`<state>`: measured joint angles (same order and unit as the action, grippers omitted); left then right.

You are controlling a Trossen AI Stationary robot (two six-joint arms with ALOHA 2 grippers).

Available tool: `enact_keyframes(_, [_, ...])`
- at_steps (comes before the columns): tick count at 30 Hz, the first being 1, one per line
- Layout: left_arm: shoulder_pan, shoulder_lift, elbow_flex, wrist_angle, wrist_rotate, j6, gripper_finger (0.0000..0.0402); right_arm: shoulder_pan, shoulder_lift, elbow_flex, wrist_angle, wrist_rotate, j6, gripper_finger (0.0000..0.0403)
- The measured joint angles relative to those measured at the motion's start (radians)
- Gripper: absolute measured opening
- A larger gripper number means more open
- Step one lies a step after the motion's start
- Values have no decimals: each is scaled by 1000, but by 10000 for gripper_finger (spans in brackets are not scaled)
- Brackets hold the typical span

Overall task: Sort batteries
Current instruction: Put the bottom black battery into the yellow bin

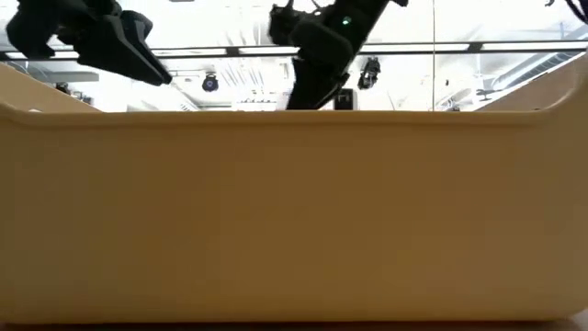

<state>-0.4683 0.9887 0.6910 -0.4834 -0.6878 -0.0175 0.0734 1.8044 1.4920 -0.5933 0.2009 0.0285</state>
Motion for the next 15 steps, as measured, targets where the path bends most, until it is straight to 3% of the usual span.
enact_keyframes(15, [0,-97,0,-68,-12,20,90,29,234,135,4,0,-14,155])
